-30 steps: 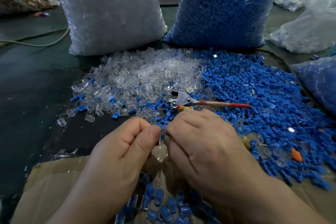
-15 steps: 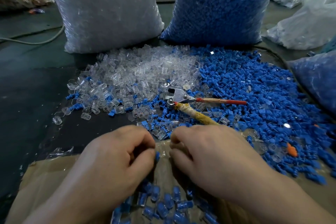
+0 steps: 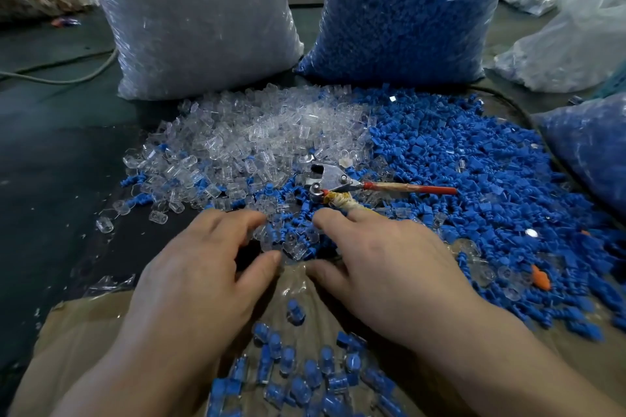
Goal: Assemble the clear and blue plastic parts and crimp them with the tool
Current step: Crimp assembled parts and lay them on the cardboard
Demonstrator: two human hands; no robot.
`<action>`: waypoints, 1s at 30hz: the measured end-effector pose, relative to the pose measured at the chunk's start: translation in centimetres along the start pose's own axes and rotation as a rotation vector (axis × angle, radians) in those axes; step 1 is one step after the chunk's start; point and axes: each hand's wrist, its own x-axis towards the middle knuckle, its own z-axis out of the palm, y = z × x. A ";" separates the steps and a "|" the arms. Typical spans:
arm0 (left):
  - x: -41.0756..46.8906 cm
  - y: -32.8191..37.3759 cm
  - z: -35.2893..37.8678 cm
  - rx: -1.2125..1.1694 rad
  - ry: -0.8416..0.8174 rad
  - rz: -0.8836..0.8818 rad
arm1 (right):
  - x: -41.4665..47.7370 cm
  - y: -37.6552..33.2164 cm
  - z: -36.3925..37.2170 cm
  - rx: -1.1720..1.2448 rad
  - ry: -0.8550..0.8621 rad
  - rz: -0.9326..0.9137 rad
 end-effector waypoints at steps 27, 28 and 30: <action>0.3 0.0 1.4 -0.079 -0.019 0.020 | 1.2 -0.6 1.2 0.032 0.015 -0.111; 0.3 0.1 1.3 -0.081 -0.021 0.026 | 1.2 -0.5 1.2 0.036 0.011 -0.107; 0.2 0.0 1.3 -0.090 -0.023 0.032 | 1.3 -0.4 1.1 0.047 -0.007 -0.099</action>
